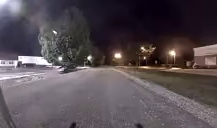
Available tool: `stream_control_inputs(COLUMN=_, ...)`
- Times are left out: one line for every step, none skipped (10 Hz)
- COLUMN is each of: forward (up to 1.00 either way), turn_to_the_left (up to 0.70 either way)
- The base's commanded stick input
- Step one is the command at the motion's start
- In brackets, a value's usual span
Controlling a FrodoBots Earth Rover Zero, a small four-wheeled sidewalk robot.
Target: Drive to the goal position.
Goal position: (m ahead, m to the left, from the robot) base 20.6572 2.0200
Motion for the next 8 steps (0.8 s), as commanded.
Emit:
stream_control_inputs(forward=0.00, turn_to_the_left=0.00)
stream_control_inputs(forward=0.00, turn_to_the_left=0.00)
stream_control_inputs(forward=0.00, turn_to_the_left=0.00)
stream_control_inputs(forward=0.00, turn_to_the_left=0.00)
stream_control_inputs(forward=0.40, turn_to_the_left=0.00)
stream_control_inputs(forward=0.50, turn_to_the_left=0.00)
stream_control_inputs(forward=0.49, turn_to_the_left=0.00)
stream_control_inputs(forward=0.49, turn_to_the_left=0.00)
